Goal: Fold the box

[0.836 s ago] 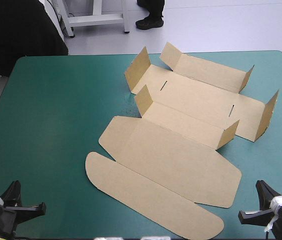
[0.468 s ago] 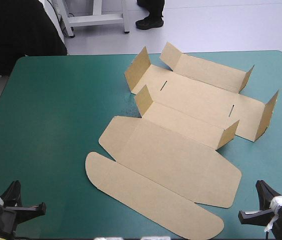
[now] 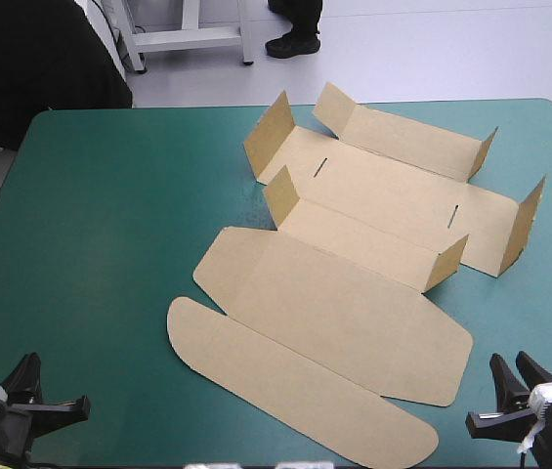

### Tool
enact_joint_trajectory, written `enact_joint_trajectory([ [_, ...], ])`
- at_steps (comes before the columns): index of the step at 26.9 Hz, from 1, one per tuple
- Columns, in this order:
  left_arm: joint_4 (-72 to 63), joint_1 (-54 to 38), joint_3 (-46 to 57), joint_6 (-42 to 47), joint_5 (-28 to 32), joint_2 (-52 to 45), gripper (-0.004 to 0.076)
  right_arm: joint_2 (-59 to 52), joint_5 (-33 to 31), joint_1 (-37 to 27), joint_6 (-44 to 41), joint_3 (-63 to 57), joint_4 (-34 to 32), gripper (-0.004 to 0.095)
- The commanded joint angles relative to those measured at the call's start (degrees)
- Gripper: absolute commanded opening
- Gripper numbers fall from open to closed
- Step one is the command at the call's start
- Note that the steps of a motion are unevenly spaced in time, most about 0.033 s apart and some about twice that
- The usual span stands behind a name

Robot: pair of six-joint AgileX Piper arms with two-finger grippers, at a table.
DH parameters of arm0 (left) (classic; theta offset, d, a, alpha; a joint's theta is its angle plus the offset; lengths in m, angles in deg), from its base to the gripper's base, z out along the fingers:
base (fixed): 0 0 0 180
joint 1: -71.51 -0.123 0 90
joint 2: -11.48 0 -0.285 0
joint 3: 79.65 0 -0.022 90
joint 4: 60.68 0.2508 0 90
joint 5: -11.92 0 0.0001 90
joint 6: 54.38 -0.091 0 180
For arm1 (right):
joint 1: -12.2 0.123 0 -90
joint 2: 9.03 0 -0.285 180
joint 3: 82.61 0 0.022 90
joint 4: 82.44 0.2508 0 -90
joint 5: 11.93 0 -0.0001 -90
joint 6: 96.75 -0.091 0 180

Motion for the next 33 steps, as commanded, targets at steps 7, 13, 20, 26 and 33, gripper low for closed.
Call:
enact_joint_trajectory([
  [7,0.00,-0.04,-2.00,0.34,4.00,-0.64,-0.0010,-1.24,4.30,0.27,-0.59,1.74,-0.46,0.0802],
  [13,0.00,-0.04,-2.00,0.34,4.00,-0.64,-0.0010,-0.18,3.25,0.27,-2.77,2.22,-0.60,0.0801],
  [20,0.00,-0.04,-2.00,0.34,4.00,-0.64,-0.0010,10.13,-0.68,0.27,-9.02,8.44,-0.69,0.0801],
  [26,0.00,-0.04,-2.00,0.34,4.00,-0.64,-0.0010,23.59,-0.41,0.27,-11.99,17.33,-0.69,0.0801],
  [33,0.00,-0.04,-2.00,0.34,4.00,-0.64,-0.0010,49.18,-3.67,0.27,-23.15,30.30,-2.98,0.0799],
])
